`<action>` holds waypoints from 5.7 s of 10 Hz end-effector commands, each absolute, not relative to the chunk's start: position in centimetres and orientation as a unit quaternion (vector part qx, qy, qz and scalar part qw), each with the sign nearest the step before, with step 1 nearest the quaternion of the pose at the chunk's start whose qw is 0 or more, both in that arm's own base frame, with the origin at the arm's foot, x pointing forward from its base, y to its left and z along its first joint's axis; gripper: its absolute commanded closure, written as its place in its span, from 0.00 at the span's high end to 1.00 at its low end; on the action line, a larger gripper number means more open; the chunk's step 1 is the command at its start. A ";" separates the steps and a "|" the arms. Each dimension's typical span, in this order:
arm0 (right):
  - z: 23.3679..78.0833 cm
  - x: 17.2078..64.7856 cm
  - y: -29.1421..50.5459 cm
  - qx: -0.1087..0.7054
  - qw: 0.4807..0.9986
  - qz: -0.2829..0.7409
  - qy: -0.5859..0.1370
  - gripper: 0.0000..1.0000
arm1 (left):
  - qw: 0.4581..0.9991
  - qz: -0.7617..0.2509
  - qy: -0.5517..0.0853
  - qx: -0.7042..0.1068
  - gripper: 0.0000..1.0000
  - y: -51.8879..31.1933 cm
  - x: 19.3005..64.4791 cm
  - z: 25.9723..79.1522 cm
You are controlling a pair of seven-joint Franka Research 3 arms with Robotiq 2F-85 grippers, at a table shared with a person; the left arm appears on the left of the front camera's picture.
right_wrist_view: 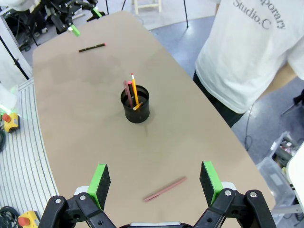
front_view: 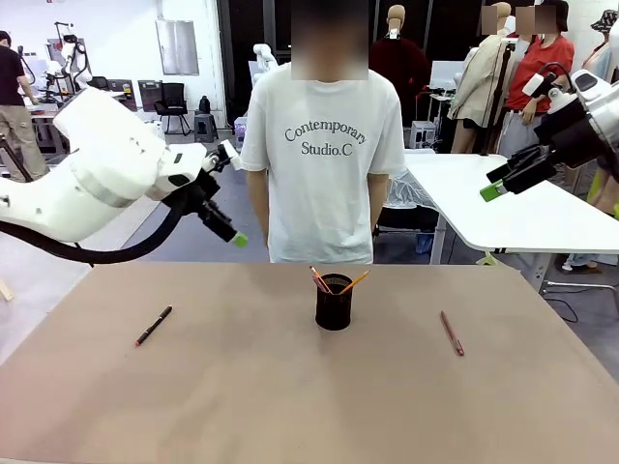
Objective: Place the pens into the pen holder.
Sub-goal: Pick up a writing instrument from the table and place it into the Pen holder.
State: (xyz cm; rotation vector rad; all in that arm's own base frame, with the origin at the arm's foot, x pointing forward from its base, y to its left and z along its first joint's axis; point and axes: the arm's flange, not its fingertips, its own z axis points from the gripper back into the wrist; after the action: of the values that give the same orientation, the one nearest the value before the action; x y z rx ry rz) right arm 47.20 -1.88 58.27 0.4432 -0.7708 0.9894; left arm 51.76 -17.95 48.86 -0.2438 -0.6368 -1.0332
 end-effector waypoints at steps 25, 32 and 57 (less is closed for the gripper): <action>58.6 47.3 -1.8 0.204 0.786 0.459 -0.360 1.00 | 0.977 -0.208 -0.040 -0.029 1.00 -6.1 56.8 36.9; 58.6 47.3 -1.8 0.204 0.786 0.459 -0.360 1.00 | 0.978 -0.207 -0.035 0.012 1.00 -7.8 60.2 34.1; 58.6 47.3 -1.8 0.204 0.786 0.459 -0.360 1.00 | 0.906 -0.337 -0.089 -0.240 0.00 -10.8 56.8 36.0</action>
State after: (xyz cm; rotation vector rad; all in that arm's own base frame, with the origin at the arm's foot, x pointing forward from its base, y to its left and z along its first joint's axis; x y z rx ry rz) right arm 47.20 -1.88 58.27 0.4432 -0.7708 0.9894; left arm 58.60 -12.48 35.21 -0.3606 -0.1853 -0.6132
